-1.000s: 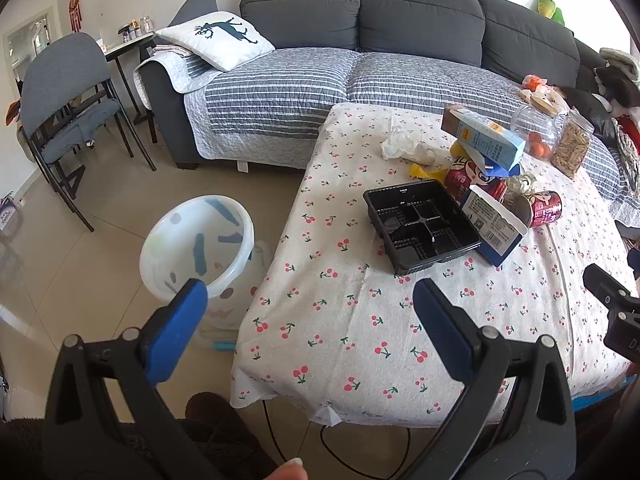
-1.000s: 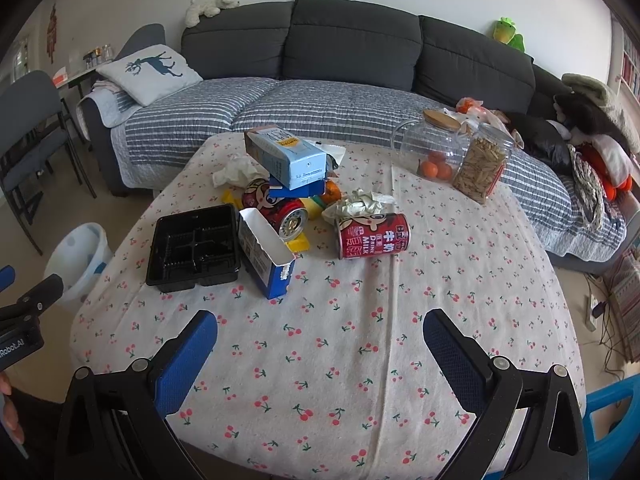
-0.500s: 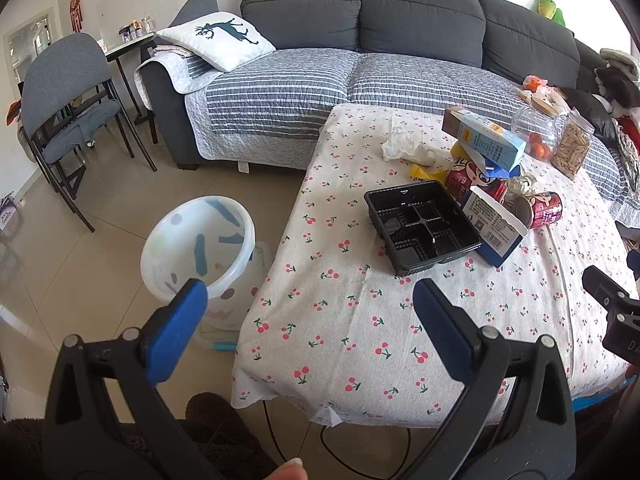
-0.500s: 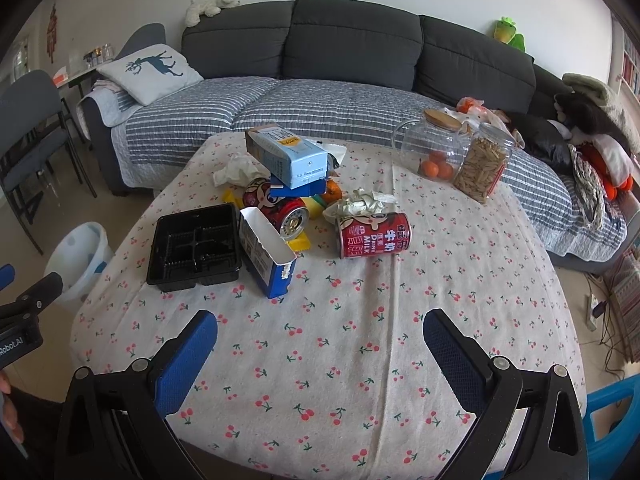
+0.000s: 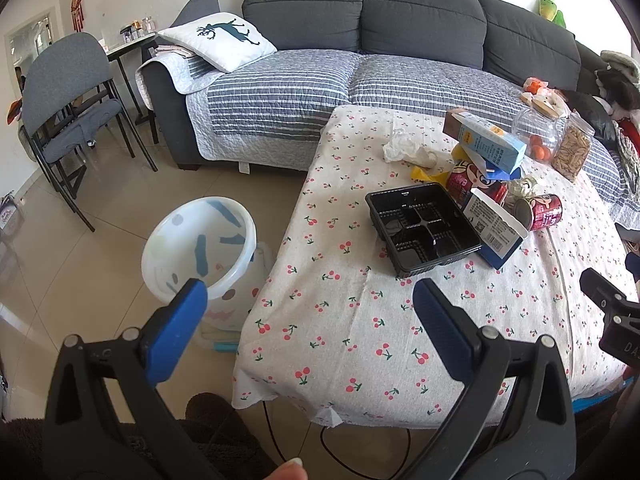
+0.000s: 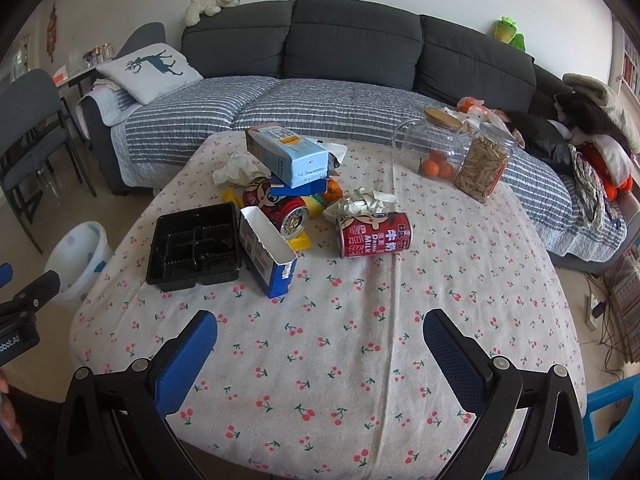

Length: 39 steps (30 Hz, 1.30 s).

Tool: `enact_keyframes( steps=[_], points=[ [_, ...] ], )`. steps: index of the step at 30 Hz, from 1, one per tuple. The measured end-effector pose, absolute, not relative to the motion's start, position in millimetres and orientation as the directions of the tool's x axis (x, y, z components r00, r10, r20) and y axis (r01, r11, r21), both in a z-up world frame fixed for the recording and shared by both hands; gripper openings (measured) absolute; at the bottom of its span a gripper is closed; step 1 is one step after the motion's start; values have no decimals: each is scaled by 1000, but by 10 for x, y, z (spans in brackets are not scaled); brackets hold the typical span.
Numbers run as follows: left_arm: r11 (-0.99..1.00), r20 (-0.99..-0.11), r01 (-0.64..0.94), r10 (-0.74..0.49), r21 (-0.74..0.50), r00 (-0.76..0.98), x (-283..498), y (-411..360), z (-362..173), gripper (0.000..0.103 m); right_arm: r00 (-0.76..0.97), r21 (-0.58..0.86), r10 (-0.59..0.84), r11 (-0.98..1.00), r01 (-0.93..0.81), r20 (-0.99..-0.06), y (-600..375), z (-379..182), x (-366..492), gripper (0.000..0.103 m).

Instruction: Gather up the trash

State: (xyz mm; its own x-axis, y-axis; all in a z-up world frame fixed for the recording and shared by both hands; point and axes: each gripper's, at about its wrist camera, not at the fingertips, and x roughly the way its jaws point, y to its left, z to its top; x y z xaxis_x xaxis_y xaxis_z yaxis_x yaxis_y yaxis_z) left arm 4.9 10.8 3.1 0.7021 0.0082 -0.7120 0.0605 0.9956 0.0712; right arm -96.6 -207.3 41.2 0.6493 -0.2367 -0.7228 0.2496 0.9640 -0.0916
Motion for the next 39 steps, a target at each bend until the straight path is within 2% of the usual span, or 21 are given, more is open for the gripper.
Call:
enact_keyframes(
  steps=[27,33,39],
  points=[
    [996,-728,62,4,64,686,139,45,15,102,636,-122,-252,963,241,-729,-2132,481,-887,103],
    [994,-748,82,3,77,663,354,-59,71,102,608,-66,-209,966,249,-766,-2480,693,-621,103],
    [986,-827,165,-122,-36,549,778,-312,173,102,524,-20,-165,962,271,-836,-3007,702,-134,103]
  ],
)
